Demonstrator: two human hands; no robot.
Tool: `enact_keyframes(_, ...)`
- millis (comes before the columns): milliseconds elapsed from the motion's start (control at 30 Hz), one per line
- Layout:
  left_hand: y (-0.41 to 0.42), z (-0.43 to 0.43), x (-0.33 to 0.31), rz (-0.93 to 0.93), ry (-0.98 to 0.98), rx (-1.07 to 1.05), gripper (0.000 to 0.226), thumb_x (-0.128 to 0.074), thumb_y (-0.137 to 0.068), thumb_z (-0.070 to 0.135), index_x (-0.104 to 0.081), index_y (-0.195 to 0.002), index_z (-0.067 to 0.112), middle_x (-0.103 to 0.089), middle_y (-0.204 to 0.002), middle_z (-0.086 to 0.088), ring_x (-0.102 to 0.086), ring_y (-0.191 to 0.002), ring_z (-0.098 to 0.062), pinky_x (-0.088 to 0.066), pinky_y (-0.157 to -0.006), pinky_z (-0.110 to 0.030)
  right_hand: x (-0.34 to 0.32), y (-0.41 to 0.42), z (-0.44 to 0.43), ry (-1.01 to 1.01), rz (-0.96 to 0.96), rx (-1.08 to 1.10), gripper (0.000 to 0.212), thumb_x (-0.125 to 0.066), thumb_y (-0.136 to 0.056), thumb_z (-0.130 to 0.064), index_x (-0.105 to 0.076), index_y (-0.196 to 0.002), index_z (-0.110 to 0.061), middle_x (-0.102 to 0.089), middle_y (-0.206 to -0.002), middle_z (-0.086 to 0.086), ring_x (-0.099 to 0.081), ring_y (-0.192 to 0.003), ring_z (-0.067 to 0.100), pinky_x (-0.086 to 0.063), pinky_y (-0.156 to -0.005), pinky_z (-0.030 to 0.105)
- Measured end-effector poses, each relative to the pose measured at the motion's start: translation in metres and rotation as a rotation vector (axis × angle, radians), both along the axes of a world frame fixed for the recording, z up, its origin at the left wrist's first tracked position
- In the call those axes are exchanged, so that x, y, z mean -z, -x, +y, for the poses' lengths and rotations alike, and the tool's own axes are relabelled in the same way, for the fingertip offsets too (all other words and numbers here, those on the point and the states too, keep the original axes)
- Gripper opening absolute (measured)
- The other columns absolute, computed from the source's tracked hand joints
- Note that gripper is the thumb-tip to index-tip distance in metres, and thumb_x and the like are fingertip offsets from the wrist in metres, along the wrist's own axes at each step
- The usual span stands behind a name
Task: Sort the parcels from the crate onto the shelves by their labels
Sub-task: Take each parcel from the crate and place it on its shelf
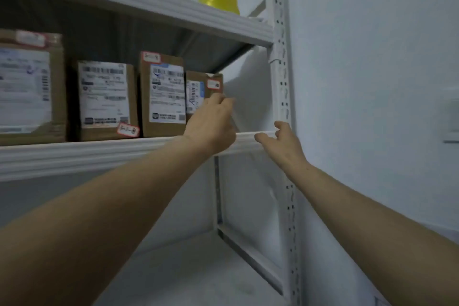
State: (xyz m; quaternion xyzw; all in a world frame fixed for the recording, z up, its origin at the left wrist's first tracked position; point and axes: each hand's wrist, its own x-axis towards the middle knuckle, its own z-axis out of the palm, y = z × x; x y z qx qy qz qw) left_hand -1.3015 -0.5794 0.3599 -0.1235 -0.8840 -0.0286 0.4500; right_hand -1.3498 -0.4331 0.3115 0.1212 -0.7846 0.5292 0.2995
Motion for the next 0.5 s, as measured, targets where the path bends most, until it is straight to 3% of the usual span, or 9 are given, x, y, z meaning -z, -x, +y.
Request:
enact_keyframes(67, -0.007, 0.013, 0.029, -0.091, -0.008, 0.078, 0.051, -0.051, -0.087, 0.014, -0.043, -0.137, 0.009, -0.041, -0.137, -0.011, -0.042, -0.124, -0.030, -0.036, -0.101, -0.036, 0.024, -0.027, 0.020, -0.006, -0.056, 0.080, 0.065, -0.061, -0.087, -0.032, -0.033, -0.142, -0.009, -0.043, -0.141, 0.011, -0.049, -0.118, 0.022, -0.039, -0.094, 0.030)
enact_keyframes(267, -0.052, 0.077, 0.141, -0.597, 0.070, 0.282, 0.062, -0.053, -0.090, 0.028, -0.031, -0.146, 0.014, -0.033, -0.148, -0.010, -0.038, -0.133, -0.028, -0.036, -0.105, -0.037, 0.120, -0.136, 0.084, -0.051, -0.380, 0.363, 0.072, -0.060, -0.086, -0.038, -0.028, -0.145, -0.011, -0.033, -0.147, 0.009, -0.041, -0.130, 0.026, -0.035, -0.095, 0.031)
enact_keyframes(400, -0.109, 0.141, 0.206, -0.807, 0.148, 0.409, 0.063, -0.056, -0.088, 0.032, -0.034, -0.145, 0.017, -0.038, -0.147, -0.008, -0.041, -0.131, -0.029, -0.037, -0.106, -0.041, 0.179, -0.236, 0.132, -0.089, -0.552, 0.544, 0.067, -0.064, -0.082, -0.038, -0.039, -0.139, -0.012, -0.043, -0.141, 0.008, -0.047, -0.125, 0.026, -0.040, -0.103, 0.040)
enact_keyframes(500, -0.172, 0.194, 0.250, -0.901, 0.237, 0.528, 0.056, -0.056, -0.085, 0.024, -0.041, -0.138, 0.014, -0.045, -0.142, -0.007, -0.044, -0.128, -0.028, -0.038, -0.104, -0.041, 0.222, -0.320, 0.169, -0.063, -0.655, 0.670, 0.055, -0.064, -0.079, -0.033, -0.051, -0.129, -0.015, -0.052, -0.129, 0.005, -0.049, -0.121, 0.023, -0.040, -0.103, 0.040)
